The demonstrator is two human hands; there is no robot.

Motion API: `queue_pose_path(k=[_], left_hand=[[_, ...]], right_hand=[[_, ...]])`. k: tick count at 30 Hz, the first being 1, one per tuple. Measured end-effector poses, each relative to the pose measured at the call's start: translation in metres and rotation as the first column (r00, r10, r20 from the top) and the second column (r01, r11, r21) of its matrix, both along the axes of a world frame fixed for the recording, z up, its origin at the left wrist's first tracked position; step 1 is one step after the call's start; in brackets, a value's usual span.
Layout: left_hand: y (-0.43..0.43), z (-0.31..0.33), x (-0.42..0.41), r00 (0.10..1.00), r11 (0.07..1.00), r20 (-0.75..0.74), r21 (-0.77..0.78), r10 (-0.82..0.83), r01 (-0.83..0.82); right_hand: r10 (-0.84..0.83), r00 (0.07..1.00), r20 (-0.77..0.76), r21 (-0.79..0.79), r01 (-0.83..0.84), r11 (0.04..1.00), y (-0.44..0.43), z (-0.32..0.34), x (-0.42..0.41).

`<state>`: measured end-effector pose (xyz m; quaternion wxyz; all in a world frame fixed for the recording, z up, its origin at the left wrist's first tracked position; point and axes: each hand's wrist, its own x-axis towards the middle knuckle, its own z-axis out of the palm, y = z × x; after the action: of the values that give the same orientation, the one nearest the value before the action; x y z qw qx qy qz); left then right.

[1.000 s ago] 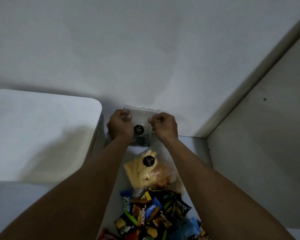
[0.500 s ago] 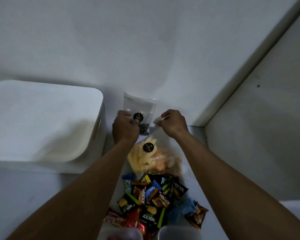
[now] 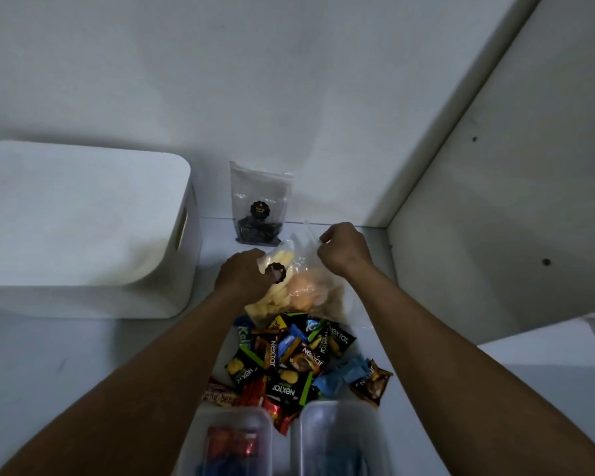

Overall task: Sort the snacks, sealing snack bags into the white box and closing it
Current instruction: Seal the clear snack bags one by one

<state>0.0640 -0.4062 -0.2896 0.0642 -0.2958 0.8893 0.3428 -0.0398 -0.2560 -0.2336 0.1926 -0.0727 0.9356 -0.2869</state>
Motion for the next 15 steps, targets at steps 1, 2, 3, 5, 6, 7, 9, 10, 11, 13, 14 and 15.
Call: queue_pose_path(k=[1, 2, 3, 5, 6, 7, 9, 10, 11, 13, 14, 15], left_hand=[[0.0, 0.001, 0.002, 1.0, 1.0, -0.014, 0.007, 0.007, -0.007], [0.0, 0.003, 0.005, 0.999, 1.0, -0.03, 0.018, 0.017, -0.017], [0.002, 0.007, 0.009, 0.998, 0.999, -0.048, 0.03, 0.03, -0.029], [0.004, 0.012, 0.013, 0.996, 0.997, -0.074, 0.061, 0.055, -0.051], [0.006, 0.016, 0.016, 0.994, 0.995, -0.088, 0.075, 0.067, -0.061], [0.008, 0.022, 0.02, 0.991, 0.993, -0.104, 0.094, 0.079, -0.069], [0.014, 0.041, 0.027, 0.984, 0.99, -0.152, 0.118, 0.095, -0.077], [0.016, 0.052, 0.03, 0.978, 0.989, -0.184, 0.124, 0.097, -0.075], [0.019, 0.065, 0.033, 0.97, 0.988, -0.222, 0.134, 0.102, -0.073], [0.025, 0.095, 0.041, 0.944, 0.986, -0.311, 0.158, 0.109, -0.062], [0.029, 0.111, 0.046, 0.924, 0.984, -0.364, 0.171, 0.116, -0.056], [0.031, 0.127, 0.052, 0.899, 0.979, -0.418, 0.196, 0.132, -0.053]], right_hand=[[-0.008, 1.0, 0.023, -0.055, 0.01, 0.998, 0.0, 0.003, 0.001], [-0.008, 0.998, 0.059, -0.108, 0.014, 0.994, 0.001, 0.007, 0.003], [0.004, 0.996, 0.086, -0.156, 0.01, 0.988, 0.002, 0.012, 0.006], [0.026, 0.992, 0.126, -0.244, 0.006, 0.97, 0.004, 0.021, 0.008], [0.037, 0.99, 0.139, -0.283, 0.004, 0.959, 0.006, 0.029, 0.01], [0.053, 0.988, 0.145, -0.312, -0.006, 0.95, 0.008, 0.039, 0.015], [0.108, 0.986, 0.129, -0.36, -0.055, 0.931, 0.012, 0.064, 0.023], [0.14, 0.984, 0.112, -0.38, -0.088, 0.921, 0.014, 0.077, 0.028], [0.173, 0.98, 0.093, -0.394, -0.123, 0.911, 0.016, 0.09, 0.031], [0.235, 0.97, 0.062, -0.418, -0.188, 0.889, 0.021, 0.118, 0.039], [0.264, 0.963, 0.045, -0.422, -0.221, 0.879, 0.025, 0.133, 0.044], [0.29, 0.957, 0.024, -0.424, -0.253, 0.87, 0.028, 0.147, 0.049]])
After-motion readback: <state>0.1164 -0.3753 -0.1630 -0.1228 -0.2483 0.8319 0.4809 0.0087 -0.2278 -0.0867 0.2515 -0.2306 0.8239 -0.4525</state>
